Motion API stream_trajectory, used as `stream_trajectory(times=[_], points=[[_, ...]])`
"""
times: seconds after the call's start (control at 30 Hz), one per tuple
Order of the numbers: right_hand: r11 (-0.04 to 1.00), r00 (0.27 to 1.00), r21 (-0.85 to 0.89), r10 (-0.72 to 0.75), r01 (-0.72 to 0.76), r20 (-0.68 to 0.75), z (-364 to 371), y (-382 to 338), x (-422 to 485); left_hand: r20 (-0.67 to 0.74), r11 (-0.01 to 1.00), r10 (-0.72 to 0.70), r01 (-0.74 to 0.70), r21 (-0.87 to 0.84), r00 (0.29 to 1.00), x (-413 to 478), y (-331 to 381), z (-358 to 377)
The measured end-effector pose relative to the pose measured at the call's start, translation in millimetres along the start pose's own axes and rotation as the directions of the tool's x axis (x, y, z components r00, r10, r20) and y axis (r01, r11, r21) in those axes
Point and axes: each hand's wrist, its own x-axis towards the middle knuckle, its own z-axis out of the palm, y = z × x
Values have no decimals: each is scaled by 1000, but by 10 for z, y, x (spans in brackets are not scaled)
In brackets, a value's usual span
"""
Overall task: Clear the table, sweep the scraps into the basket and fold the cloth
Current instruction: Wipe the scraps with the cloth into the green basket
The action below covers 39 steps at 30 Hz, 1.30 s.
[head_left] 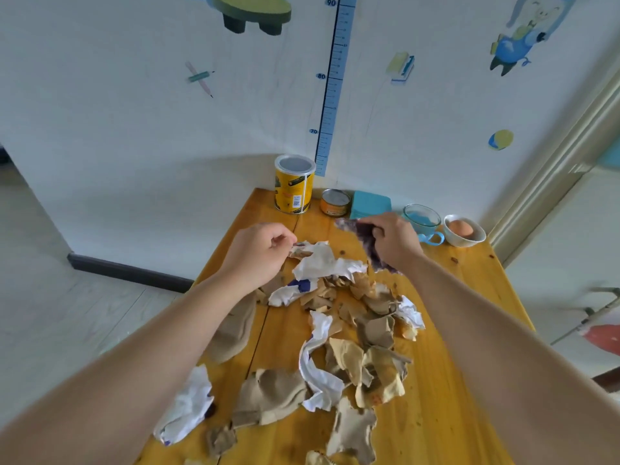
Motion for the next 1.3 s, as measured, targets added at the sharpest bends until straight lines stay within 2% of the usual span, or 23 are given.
stream_trajectory(times=[0.13, 0.27, 0.47, 0.53, 0.67, 0.8, 0.87, 0.97, 1.17, 1.23, 1.3], points=[[999, 996, -24, -26, 28, 89, 316, -327, 315, 57, 994, -70, 66, 82, 996, 37, -162, 29], [990, 939, -83, -83, 117, 332, 620, -406, 369, 39, 973, -196, 190, 131, 980, 58, -454, -72], [972, 891, -93, -157, 215, 427, 612, -305, 239, 57, 951, -294, 286, 119, 954, 28, -720, -138], [973, 889, -76, -165, 217, 428, 544, -305, 222, 63, 949, -307, 300, 97, 950, 1, -749, -128], [992, 962, 3, -124, 128, 242, 417, -537, 381, 16, 946, -324, 324, 18, 946, -61, -820, -150], [990, 979, 27, -142, 140, 143, 659, -965, 680, -25, 921, -389, 389, -11, 921, -83, -852, -186], [986, 970, -25, -160, 167, 184, 843, -1112, 754, -40, 919, -394, 394, -16, 918, -93, -881, -205], [944, 906, -163, -213, 287, 366, 1010, -1197, 728, -36, 914, -406, 406, -11, 913, -115, -954, -234], [879, 777, -120, -334, 461, 534, 865, -1107, 508, -15, 911, -412, 411, -22, 911, -151, -990, -188], [853, 750, -124, -366, 507, 551, 775, -1100, 435, -2, 921, -389, 389, -24, 921, -166, -918, -159], [872, 810, -92, -402, 481, 428, 635, -1076, 347, 9, 930, -368, 368, -29, 930, -211, -841, -158]])
